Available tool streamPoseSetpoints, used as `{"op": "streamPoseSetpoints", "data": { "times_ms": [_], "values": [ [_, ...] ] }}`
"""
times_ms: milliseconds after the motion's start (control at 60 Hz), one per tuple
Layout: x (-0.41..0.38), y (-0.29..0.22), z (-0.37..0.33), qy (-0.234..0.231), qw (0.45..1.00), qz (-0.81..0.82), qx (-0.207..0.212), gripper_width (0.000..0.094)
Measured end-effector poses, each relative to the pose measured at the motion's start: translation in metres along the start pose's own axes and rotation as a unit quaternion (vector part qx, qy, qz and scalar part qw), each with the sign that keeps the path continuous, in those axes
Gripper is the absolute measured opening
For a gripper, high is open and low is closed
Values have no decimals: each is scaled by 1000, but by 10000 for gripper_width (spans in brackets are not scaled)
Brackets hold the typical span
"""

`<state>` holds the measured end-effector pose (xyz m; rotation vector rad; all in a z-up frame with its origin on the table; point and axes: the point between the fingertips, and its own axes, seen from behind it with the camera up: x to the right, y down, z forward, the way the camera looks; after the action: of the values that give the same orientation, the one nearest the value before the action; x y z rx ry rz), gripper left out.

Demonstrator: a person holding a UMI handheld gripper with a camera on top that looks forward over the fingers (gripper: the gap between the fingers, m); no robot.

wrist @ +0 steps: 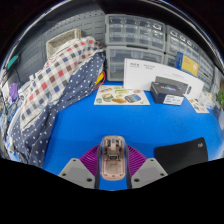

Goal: Arrange mouse

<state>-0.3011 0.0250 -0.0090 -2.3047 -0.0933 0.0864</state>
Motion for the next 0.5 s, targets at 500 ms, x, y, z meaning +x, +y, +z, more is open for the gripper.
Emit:
{"op": "streamPoseSetpoints", "data": {
  "times_ms": [500],
  "values": [
    [100, -130, -153, -11, 991, -49, 120, 363]
  ]
}}
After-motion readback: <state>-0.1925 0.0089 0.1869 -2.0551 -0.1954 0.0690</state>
